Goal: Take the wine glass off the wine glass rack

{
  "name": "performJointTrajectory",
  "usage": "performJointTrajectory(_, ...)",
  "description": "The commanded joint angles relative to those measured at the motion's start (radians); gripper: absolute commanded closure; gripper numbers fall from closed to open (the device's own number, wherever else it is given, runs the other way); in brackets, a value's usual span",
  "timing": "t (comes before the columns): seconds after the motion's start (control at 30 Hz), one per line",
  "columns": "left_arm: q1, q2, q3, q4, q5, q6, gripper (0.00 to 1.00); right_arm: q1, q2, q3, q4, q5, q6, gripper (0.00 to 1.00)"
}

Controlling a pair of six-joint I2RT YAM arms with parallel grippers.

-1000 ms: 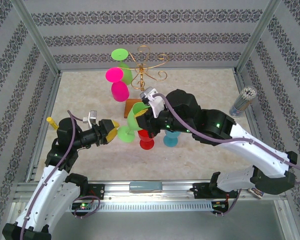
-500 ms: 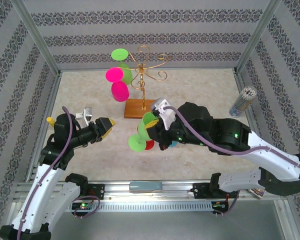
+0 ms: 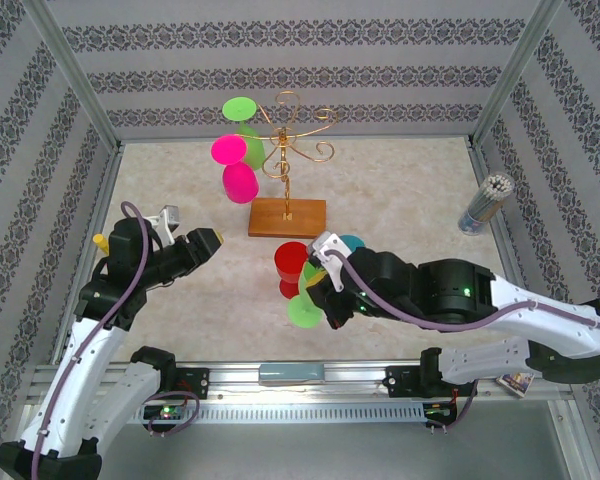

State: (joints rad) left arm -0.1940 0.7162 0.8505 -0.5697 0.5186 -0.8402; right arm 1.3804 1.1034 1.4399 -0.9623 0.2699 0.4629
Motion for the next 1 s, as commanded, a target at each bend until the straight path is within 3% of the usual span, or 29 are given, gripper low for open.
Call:
performJointTrajectory(0.0, 0.012, 0.004, 0.016, -0.016, -0.020, 0.040, 0.47, 0.014, -0.026, -0.052, -0.029, 0.088, 0.065, 1.00)
performJointTrajectory(0.53, 0.012, 0.041, 0.014, -0.007, -0.015, 0.064, 0.46, 0.061, -0.051, -0.316, 0.080, 0.268, 0.143, 1.00)
performJointTrajectory(0.97, 0.012, 0.031, -0.006, -0.004, -0.014, 0.060, 0.46, 0.080, -0.034, -0.448, 0.258, 0.288, 0.172, 1.00)
